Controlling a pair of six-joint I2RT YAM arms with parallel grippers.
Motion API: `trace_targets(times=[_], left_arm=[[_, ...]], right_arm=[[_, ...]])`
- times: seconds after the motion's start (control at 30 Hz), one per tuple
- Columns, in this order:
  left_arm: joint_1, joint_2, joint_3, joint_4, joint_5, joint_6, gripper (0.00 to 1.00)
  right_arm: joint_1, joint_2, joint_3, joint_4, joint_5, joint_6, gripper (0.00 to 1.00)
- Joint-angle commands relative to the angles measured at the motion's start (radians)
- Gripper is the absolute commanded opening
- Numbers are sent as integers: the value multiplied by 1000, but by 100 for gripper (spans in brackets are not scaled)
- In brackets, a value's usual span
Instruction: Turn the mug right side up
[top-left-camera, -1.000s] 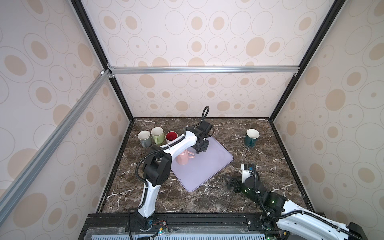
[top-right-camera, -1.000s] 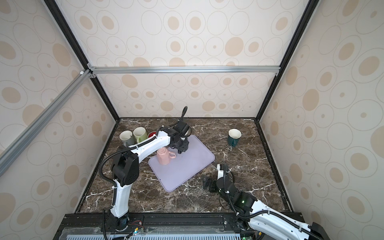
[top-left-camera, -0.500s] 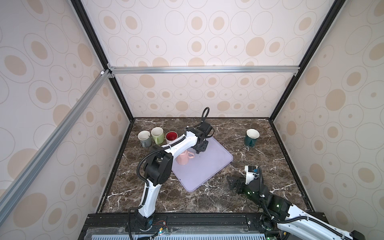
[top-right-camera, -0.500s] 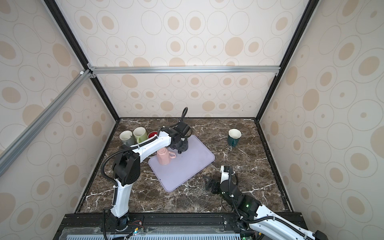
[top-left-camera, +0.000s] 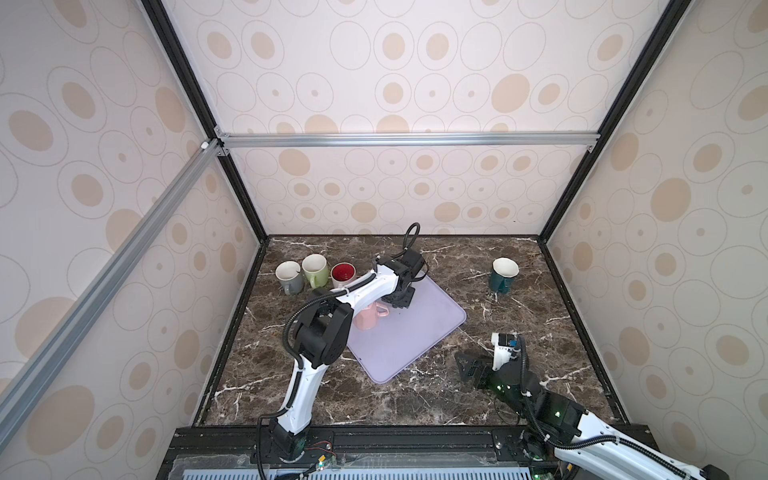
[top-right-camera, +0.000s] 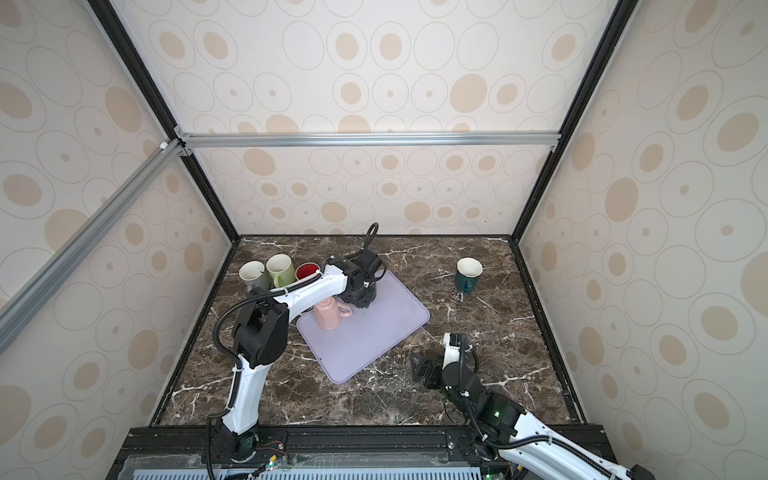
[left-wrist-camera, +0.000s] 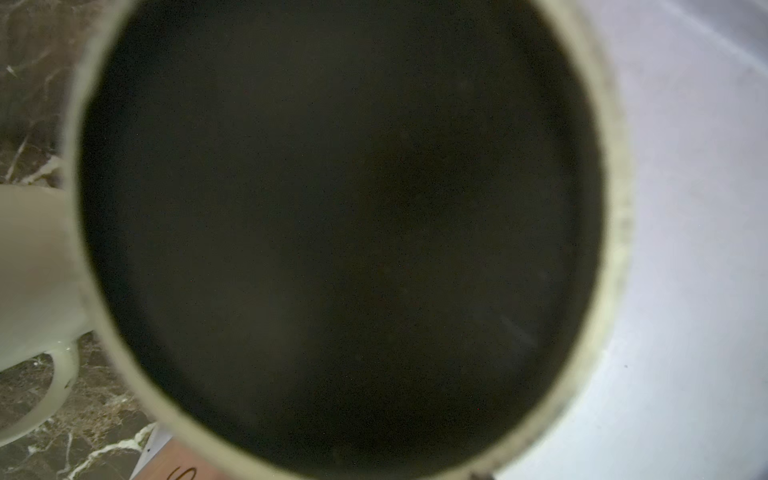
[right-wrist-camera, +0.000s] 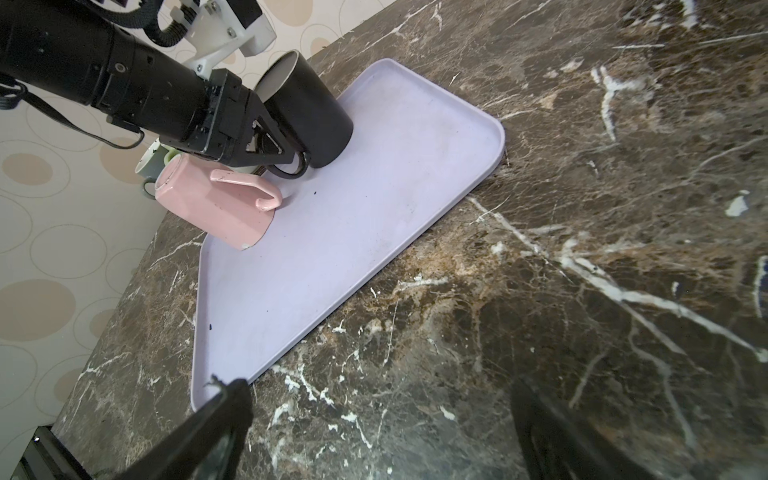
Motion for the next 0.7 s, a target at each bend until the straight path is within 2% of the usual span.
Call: trace_targets(times=[0.0, 0.4, 0.6, 0.67], left_arm=[[-9, 5, 48, -39, -25, -4, 30], [-9, 9, 82, -54, -34, 2, 30], [-9, 37, 97, -60, -24, 1, 24], [-9, 44, 103, -67, -24, -1, 18]], right_arm=[[-3, -9, -14, -17, 11, 18, 100], [-3, -38, -31, -28, 15, 33, 100], [-3, -56, -34, -50, 20, 39, 100], [-3, -64, -36, -59, 24, 42, 100]])
